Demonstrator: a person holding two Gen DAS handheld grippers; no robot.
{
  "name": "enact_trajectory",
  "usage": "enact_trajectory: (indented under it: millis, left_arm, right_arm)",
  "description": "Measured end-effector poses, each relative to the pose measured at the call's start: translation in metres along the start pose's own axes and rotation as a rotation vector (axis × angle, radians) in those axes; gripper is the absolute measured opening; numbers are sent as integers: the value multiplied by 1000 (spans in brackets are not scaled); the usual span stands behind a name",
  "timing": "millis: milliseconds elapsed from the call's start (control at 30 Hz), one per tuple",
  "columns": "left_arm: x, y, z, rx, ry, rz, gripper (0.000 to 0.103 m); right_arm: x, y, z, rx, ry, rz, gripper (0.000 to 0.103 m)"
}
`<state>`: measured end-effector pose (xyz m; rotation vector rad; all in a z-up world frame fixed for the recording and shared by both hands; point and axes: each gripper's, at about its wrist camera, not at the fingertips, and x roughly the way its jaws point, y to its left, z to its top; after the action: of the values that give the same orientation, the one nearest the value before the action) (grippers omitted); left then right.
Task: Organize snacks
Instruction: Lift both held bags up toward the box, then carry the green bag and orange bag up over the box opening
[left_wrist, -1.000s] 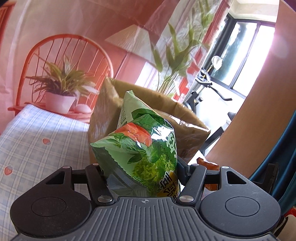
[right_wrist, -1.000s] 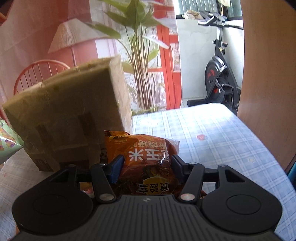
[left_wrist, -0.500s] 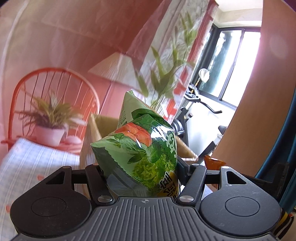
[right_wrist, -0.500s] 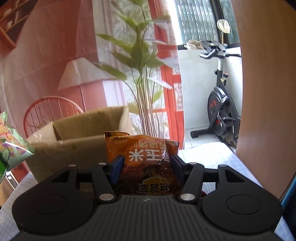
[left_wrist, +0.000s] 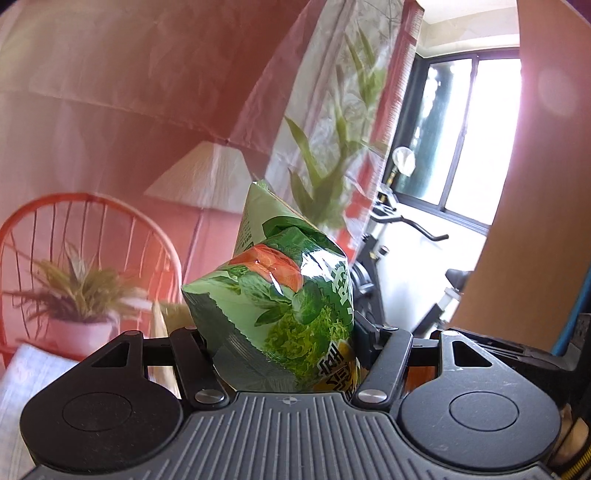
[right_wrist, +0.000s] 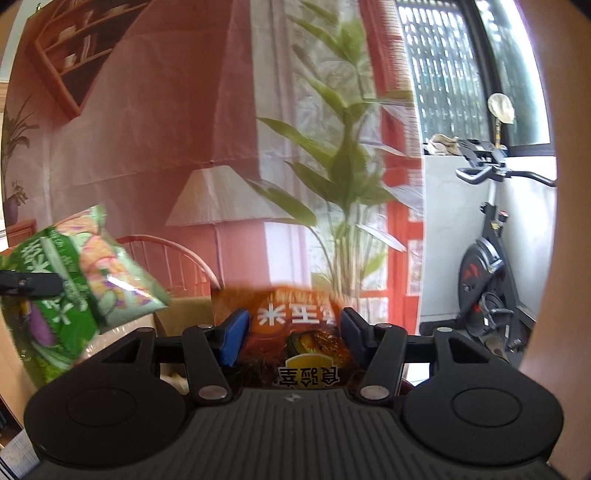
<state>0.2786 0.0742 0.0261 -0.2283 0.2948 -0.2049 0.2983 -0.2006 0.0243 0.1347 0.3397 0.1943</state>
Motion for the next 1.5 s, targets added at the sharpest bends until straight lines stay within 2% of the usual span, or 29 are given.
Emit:
enact_trajectory:
  millis: [33,200,300,400,567,633,767,1000,1200,1333,1500]
  left_arm:
    - [8,0,3,3,1,2,67]
    - [53,7,1,18,75,52,67]
    - [64,18,-5,-11,108,60,67]
    - [60,23,-5,-17,108,50,67]
    - [54,26,-1,-11,98,41,67]
    - [53,26,-1,-8,92,41,67]
    - [54,26,-2,-12,93,47,67]
    - [49,19,-3,20,79,54,67]
    - [48,17,-4,39,82,52,67]
    - [51,19,-4,39,86,51,67]
    - [51,19,-5,42,86,48,67]
  right_arm:
    - [10,2,3,8,9,12,36]
    - [72,14,0,-31,96,17,35]
    - [97,19,-13,-63,142,-2,28]
    - [94,18,-20,-24,139,24,27]
    - [48,16,-35,-37,121,52,28]
    - [28,12,-45,-18,140,70,32]
    - [-3,8,-77,26,202,60,48]
    - [-10,12,-148,99,422,90,72]
    - [8,21,-181,129,535,118,74]
    - [18,33,-192,81,589,113,78]
    - [28,32,-201,122,615,124,79]
